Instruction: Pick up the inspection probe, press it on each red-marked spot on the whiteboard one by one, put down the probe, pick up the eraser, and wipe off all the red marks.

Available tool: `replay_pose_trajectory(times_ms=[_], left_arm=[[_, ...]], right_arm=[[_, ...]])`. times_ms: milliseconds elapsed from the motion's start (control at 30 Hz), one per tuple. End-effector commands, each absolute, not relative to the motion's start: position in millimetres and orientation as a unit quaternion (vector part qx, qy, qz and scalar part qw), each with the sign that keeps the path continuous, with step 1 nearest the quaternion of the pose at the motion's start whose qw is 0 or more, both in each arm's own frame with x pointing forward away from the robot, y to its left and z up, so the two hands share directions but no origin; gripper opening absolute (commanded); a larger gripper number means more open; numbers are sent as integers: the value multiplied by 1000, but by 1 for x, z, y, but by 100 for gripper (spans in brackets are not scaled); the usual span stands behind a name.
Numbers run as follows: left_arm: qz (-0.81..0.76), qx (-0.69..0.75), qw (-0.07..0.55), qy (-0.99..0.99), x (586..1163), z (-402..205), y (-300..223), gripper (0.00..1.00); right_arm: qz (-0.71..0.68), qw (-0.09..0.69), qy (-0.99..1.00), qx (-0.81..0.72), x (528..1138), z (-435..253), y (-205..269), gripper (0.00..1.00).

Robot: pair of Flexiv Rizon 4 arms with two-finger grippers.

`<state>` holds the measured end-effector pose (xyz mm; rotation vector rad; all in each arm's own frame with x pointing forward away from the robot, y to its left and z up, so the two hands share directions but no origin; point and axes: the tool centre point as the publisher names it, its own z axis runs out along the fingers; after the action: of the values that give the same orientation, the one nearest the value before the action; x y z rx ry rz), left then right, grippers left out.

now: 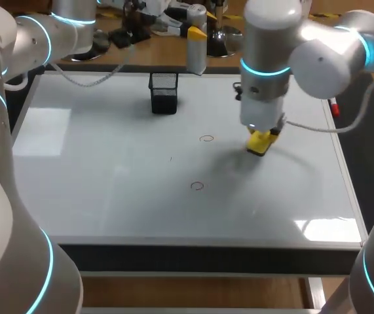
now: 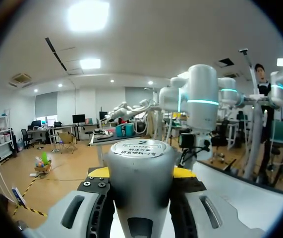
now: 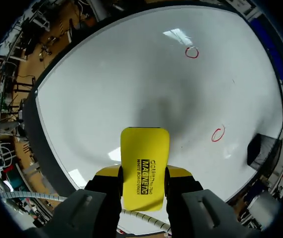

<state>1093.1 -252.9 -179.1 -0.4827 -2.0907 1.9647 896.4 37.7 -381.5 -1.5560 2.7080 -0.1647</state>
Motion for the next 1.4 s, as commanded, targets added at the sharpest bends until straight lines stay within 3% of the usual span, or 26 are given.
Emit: replay_pose_trajectory(times_ms=[33,700,1400], left_arm=[[637,-271,231,-684,1101,-181,-253,0],[637,-271,231,-684,1101,-181,-253,0],[637,-271,231,-684,1101,-181,-253,0]], right_arm=[[-67,-13,853,-518,905,-390,69,0],[-40,-9,760,-648,937,-407,177,0],[-26,-3,736,-677,938,-418,201,0]])
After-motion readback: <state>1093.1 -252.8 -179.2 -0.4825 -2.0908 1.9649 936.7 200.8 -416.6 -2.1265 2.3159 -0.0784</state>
